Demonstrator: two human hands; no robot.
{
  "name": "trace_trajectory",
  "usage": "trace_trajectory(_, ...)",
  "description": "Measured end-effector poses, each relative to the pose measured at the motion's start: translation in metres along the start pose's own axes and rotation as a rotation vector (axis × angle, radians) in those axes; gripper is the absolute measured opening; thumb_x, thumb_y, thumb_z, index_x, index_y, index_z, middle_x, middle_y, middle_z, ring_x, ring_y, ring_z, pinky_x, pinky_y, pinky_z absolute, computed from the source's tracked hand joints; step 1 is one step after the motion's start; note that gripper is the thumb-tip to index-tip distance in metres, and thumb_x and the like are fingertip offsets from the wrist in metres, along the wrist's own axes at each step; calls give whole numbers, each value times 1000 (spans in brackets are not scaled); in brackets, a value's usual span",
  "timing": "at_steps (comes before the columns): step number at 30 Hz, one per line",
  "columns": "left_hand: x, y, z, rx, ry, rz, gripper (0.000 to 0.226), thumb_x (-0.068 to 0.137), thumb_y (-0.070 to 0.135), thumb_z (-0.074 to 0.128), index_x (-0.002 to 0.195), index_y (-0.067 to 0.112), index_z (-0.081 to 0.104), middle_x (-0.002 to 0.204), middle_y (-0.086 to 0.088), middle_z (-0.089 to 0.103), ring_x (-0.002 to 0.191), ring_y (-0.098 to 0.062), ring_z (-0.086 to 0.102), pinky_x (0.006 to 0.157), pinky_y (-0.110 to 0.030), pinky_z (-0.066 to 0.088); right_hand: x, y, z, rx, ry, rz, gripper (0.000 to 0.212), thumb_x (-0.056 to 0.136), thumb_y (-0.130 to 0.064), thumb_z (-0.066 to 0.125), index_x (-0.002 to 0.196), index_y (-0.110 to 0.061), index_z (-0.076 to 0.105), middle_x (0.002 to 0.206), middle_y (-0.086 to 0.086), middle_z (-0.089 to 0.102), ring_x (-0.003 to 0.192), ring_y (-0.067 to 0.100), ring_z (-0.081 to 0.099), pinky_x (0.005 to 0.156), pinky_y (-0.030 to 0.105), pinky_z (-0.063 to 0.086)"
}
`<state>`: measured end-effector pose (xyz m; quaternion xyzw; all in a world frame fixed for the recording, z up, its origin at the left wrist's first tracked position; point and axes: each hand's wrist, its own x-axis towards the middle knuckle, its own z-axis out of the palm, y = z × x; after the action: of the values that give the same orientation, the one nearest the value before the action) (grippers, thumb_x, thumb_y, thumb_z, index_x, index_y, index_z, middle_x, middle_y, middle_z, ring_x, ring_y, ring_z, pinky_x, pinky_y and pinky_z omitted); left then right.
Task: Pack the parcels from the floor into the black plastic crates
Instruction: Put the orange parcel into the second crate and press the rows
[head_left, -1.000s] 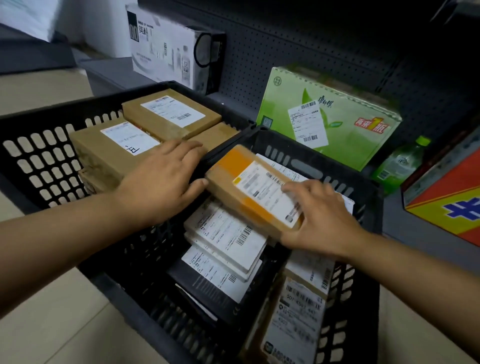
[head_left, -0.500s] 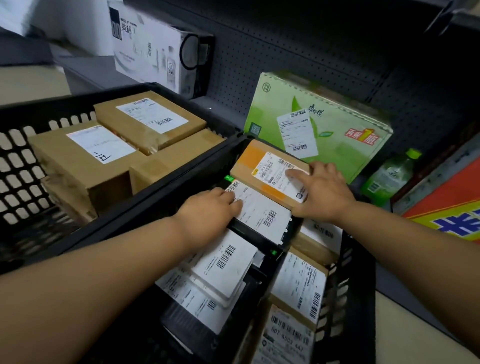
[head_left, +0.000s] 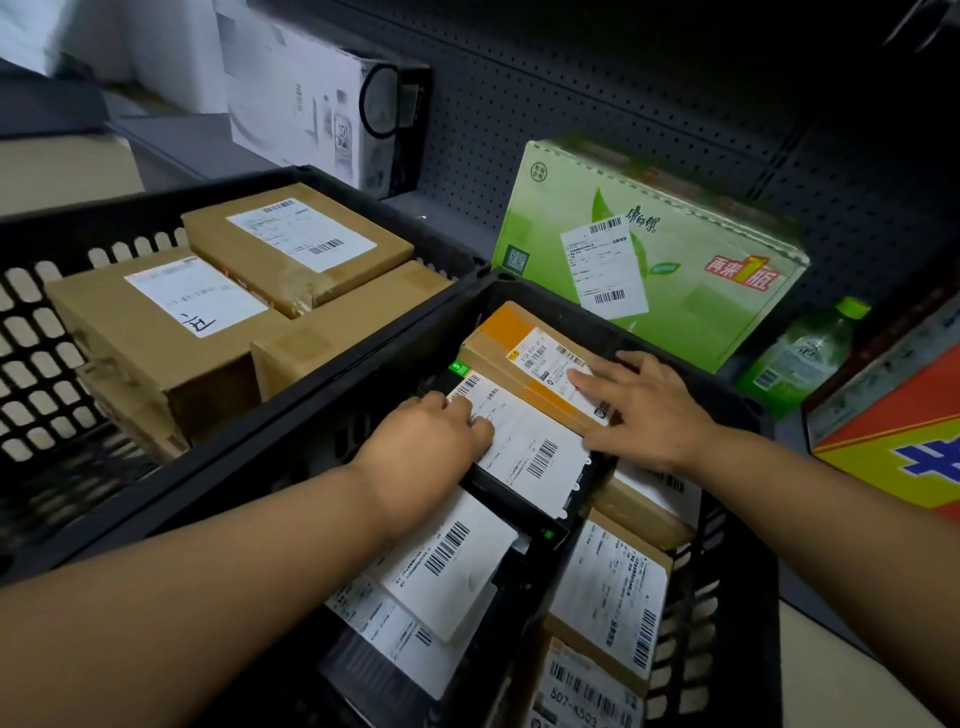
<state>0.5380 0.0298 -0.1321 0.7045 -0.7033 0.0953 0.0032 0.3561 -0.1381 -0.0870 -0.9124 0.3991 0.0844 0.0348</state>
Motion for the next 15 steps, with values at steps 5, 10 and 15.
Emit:
trace_trajectory(5,1,2,-1,19,-2,-12,36,89,11,51,122,19,42,119,-7,50,105,-28,50,83,-35,45,0,-12,-14,-122,-77,-100,88,67,-57,41,149,-34,20,158,-5,17,141,16,17,113,32,11)
trace_trajectory(10,1,1,-2,6,13,-25,37,87,10,52,122,21,43,119,-5,50,104,-27,49,82,-34,42,27,-29,-23,69,-135,-101,71,90,-46,49,150,-34,13,160,-5,5,146,14,0,117,35,5)
trace_trajectory(15,2,-3,-3,-14,14,-14,33,88,15,53,120,22,48,118,-3,52,103,-26,50,81,-32,41,66,-69,7,59,-83,-139,56,99,-50,19,148,-40,-6,158,-2,-16,144,18,-20,116,43,-12)
